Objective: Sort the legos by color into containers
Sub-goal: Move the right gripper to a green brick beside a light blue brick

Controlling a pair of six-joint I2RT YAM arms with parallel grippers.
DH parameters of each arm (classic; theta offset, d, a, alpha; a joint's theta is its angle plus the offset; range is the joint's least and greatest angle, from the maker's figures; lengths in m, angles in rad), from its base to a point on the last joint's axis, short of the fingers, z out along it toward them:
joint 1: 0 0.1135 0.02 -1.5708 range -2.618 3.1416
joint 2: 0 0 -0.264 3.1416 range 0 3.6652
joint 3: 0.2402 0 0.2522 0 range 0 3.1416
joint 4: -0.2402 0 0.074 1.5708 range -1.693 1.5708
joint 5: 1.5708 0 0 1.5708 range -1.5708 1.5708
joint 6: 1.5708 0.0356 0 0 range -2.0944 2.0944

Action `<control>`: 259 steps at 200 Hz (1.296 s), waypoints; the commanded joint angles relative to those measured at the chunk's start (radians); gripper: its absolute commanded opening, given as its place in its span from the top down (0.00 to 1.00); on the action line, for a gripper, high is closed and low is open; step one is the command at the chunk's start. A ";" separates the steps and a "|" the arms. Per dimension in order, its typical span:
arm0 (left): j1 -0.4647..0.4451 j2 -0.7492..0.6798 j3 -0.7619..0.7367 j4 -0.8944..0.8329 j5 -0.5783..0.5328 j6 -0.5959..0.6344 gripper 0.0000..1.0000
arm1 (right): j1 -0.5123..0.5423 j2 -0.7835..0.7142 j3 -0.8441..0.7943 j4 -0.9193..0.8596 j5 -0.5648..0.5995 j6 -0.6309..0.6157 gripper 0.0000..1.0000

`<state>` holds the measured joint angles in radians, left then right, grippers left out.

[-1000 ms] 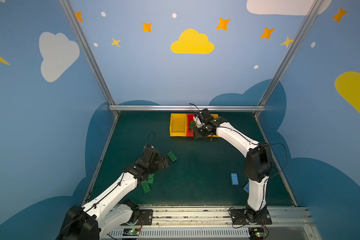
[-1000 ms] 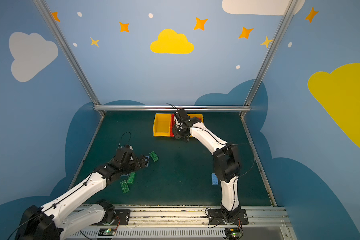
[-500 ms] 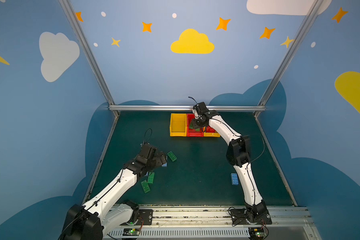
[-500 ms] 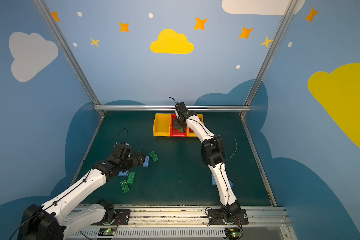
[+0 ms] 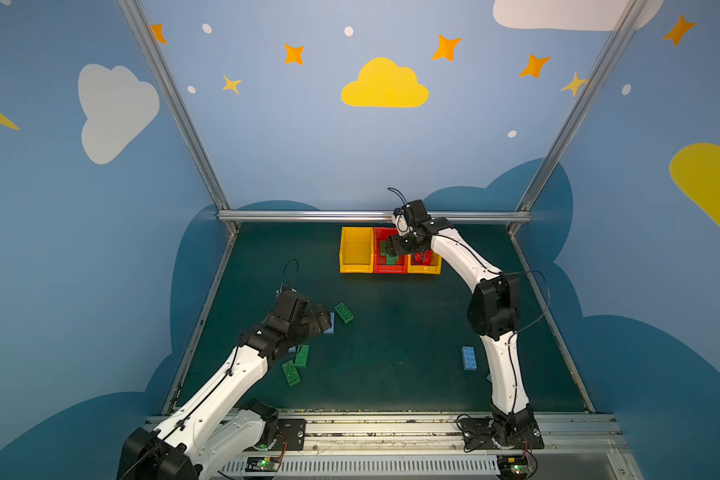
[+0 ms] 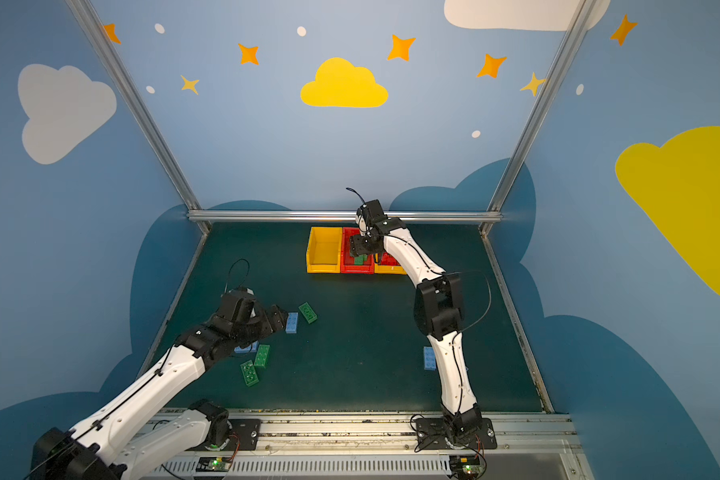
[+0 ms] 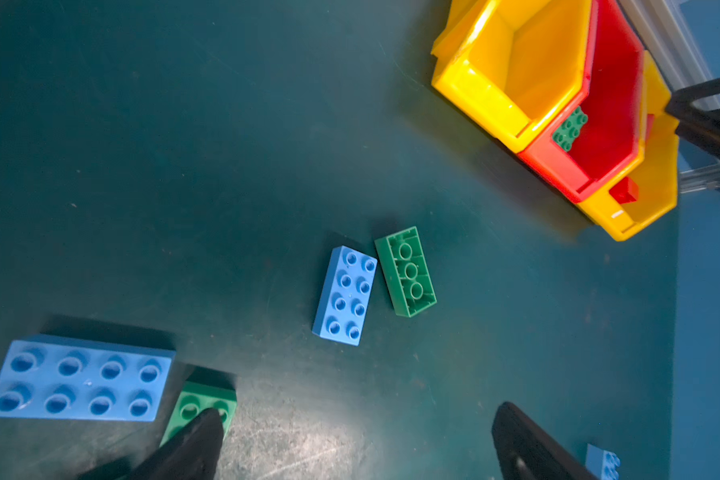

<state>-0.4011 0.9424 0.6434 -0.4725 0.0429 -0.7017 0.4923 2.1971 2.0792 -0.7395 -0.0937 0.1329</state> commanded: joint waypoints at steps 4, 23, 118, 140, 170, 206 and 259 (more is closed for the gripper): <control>0.004 -0.105 -0.076 -0.033 0.046 -0.034 0.00 | 0.068 -0.165 -0.168 0.078 -0.080 0.014 0.27; 0.004 -0.218 -0.130 -0.054 0.050 -0.055 0.00 | 0.142 -0.230 -0.291 0.114 -0.044 0.013 0.27; -0.026 -0.538 -0.241 -0.146 0.091 -0.157 0.00 | 0.371 -0.124 -0.354 0.129 0.020 0.063 0.27; -0.033 -0.562 -0.243 -0.159 0.076 -0.165 0.00 | 0.386 -0.086 -0.338 0.130 0.017 0.064 0.28; -0.039 -0.577 -0.250 -0.167 0.069 -0.175 0.00 | 0.402 -0.034 -0.301 0.128 0.007 0.060 0.28; -0.044 -0.577 -0.259 -0.169 0.066 -0.181 0.00 | 0.410 0.026 -0.251 0.117 -0.008 0.059 0.28; -0.042 -0.562 -0.255 -0.163 0.058 -0.173 0.00 | 0.427 0.078 -0.225 0.111 -0.019 0.059 0.29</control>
<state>-0.4400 0.3733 0.3954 -0.6266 0.1184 -0.8761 0.9073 2.2425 1.8210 -0.6136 -0.0994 0.1867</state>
